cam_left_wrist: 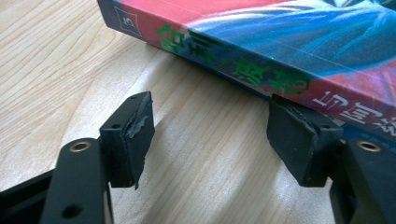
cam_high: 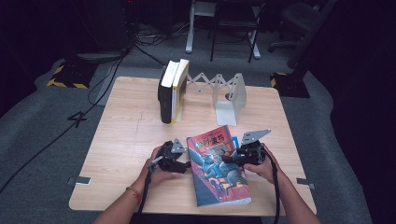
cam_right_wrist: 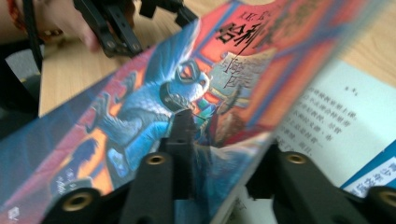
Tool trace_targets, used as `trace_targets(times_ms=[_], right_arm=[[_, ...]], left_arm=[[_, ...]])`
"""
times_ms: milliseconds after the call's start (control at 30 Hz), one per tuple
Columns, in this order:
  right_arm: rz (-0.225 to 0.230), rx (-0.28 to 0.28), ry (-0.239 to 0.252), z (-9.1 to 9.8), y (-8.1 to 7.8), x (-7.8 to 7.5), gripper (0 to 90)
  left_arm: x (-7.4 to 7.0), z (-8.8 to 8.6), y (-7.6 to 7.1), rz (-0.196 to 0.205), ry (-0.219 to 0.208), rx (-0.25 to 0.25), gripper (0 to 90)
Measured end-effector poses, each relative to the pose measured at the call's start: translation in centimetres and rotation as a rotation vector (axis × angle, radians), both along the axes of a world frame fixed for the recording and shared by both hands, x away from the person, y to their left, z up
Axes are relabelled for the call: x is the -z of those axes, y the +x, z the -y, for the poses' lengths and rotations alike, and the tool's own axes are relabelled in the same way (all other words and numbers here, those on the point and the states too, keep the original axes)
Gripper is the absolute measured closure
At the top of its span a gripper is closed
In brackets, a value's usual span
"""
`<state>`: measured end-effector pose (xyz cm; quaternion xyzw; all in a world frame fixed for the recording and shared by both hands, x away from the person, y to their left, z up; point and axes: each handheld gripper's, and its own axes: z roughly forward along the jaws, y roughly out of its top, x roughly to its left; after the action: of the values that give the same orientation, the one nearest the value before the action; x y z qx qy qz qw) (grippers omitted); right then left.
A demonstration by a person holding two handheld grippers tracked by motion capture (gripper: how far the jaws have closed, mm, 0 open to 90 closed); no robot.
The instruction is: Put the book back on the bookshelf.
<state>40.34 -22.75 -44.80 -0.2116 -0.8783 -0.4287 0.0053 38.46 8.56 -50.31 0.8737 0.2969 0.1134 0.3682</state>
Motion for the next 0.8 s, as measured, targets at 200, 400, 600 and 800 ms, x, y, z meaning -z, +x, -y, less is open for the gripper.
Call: trace_targets(times_ms=[200, 400, 600, 800], right_arm=[[0.047, 0.024, 0.045, 0.1, -0.9, -0.2, 77.3], [0.077, 0.032, 0.083, 0.2, -1.4, -0.7, 78.3], [0.101, 0.029, 0.108, 0.1, -1.8, -1.5, 78.8], [0.184, 0.037, 0.162, 0.4, -2.7, -3.1, 79.1]], left_arm=[[-0.2, -0.2, 0.2, -0.005, -0.023, 0.042, 43.3], [-0.8, -0.7, 0.7, 0.011, -0.036, 0.028, 49.6], [-1.8, -1.1, 1.6, 0.043, -0.066, 0.003, 59.7], [-4.3, -2.0, 2.4, 0.084, -0.174, 0.014, 60.1]])
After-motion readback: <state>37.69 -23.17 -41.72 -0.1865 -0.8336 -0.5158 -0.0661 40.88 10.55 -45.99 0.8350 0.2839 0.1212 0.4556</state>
